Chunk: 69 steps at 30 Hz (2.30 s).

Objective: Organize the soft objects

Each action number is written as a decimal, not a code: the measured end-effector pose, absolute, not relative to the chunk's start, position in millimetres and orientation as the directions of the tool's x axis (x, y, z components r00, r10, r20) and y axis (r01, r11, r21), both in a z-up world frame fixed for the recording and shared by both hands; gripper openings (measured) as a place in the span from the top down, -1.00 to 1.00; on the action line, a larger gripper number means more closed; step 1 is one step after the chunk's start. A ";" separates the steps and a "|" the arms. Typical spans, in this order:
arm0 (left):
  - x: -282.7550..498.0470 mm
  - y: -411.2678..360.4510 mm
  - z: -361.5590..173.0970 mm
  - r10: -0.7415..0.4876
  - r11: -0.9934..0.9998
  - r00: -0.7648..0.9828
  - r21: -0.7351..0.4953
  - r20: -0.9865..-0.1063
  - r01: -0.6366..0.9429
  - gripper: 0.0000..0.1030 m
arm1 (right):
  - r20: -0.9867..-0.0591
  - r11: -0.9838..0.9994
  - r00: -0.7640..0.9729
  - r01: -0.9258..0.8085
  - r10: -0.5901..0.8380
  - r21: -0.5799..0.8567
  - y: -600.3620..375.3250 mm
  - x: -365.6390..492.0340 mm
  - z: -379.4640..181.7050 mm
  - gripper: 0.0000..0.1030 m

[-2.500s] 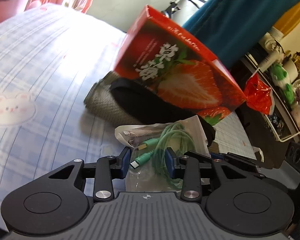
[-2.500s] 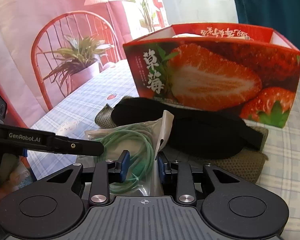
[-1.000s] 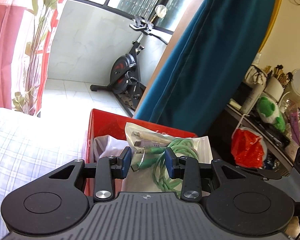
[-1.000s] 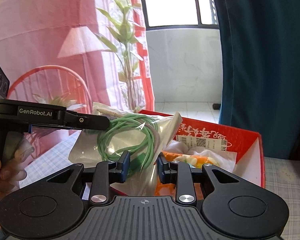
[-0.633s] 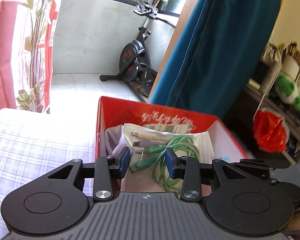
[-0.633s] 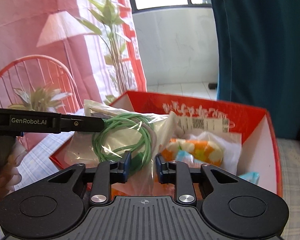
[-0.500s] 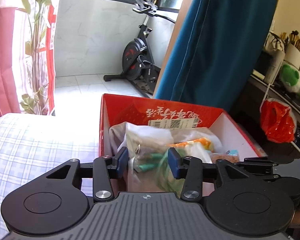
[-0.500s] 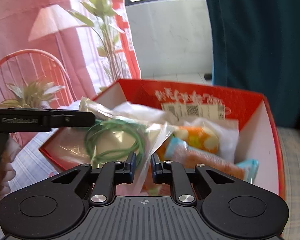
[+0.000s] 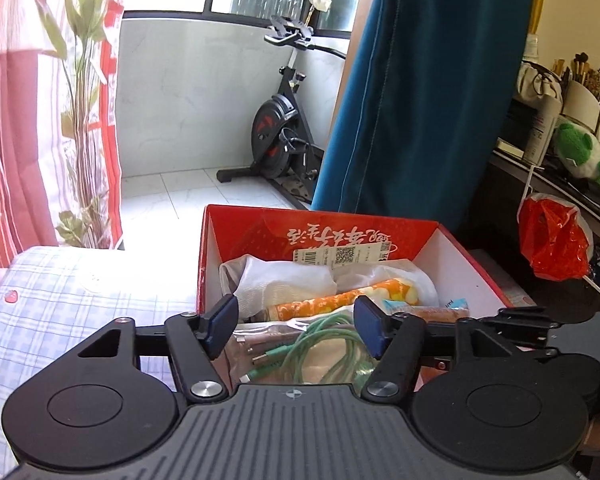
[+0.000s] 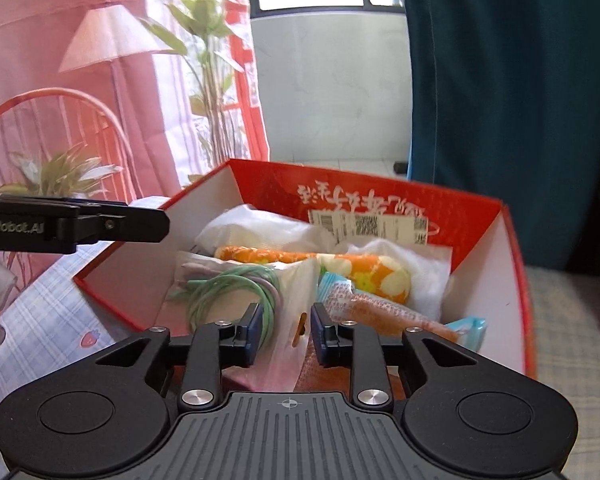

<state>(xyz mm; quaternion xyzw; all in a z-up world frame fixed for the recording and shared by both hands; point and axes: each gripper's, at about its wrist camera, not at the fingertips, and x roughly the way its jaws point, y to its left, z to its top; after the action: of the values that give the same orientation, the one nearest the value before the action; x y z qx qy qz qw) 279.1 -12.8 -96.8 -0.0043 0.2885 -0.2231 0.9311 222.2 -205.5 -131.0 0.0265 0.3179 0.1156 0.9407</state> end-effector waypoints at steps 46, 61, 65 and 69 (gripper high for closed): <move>107.9 14.7 -144.8 -0.356 0.928 0.713 -0.140 -0.604 0.345 -1.00 | -0.561 0.971 0.797 -0.231 0.224 0.061 -219.5 50.3 -149.1 -0.99; 90.1 8.8 -182.3 -0.395 0.912 0.634 -0.197 -0.665 0.361 -0.99 | -0.667 0.935 0.689 -0.352 0.284 0.036 -198.9 12.8 -184.2 -0.70; 97.9 9.1 -187.6 -0.420 0.903 0.616 -0.236 -0.667 0.360 -0.92 | -0.707 0.935 0.652 -0.353 0.275 0.038 -191.9 11.8 -199.6 -0.53; 109.5 5.8 -195.0 -0.421 0.903 0.602 -0.246 -0.679 0.354 -0.75 | -0.726 0.938 0.632 -0.342 0.273 0.055 -194.4 15.8 -209.9 -0.41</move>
<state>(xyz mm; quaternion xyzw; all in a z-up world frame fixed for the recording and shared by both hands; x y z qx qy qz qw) 109.5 5.8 -195.0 -0.0429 0.3903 -0.2166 0.8938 15.8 -194.4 -209.9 -0.0440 0.3938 0.1705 0.9022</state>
